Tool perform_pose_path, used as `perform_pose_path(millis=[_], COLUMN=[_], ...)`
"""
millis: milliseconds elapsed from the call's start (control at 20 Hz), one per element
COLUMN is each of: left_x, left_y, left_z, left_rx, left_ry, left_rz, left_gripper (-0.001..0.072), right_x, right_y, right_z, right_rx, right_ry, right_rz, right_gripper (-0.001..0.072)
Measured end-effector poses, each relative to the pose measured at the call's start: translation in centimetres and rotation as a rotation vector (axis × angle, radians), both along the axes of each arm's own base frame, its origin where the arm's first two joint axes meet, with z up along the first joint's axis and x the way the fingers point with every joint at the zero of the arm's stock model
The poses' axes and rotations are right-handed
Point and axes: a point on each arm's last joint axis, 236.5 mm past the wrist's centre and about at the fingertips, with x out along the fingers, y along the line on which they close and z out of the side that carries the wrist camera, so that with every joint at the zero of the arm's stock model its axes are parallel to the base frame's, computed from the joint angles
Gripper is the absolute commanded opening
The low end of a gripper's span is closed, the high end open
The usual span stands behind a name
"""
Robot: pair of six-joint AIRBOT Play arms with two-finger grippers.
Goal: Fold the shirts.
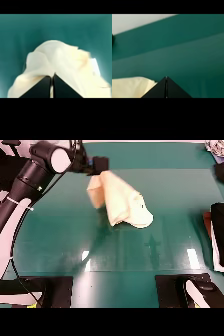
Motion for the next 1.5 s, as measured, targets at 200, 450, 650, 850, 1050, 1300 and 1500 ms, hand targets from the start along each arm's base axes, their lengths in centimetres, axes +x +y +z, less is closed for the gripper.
perform_pose_path(millis=[200,450,650,850,1050,1300,1500], left_x=[2.9,4.2,1.0,-2.0,-2.5,-3.2,-3.1], left_y=[7.3,15.5,18.9,12.2,2.4,-7.2,-9.6], left_z=[-5.1,-6.2,-6.6,-5.6,-3.0,-6.7,-10.3], left_rx=[0.064,0.130,0.243,0.040,-0.165,-0.224,-0.167], left_ry=[0.082,0.126,0.237,0.307,0.219,0.229,0.235], left_rz=[0.169,0.274,0.211,-0.018,-0.207,-0.311,-0.318], left_gripper=[0.0640,0.0639,0.0413,0.0312,0.0314,0.0674,0.0671], right_x=[-0.3,-1.4,-1.5,-1.1,-1.1,-1.3,-1.9], right_y=[4.0,7.5,7.9,6.5,5.7,5.5,5.6], right_z=[-9.0,-17.2,-20.1,-22.2,-23.4,-23.8,-24.0], right_rx=[0.020,0.023,0.016,0.032,0.045,0.052,0.054], right_ry=[0.270,0.501,0.584,0.642,0.678,0.696,0.723], right_rz=[0.130,0.232,0.255,0.225,0.206,0.202,0.214], right_gripper=[0.0034,0.0241,0.0251,0.0319,0.0319,0.0320,0.0320])
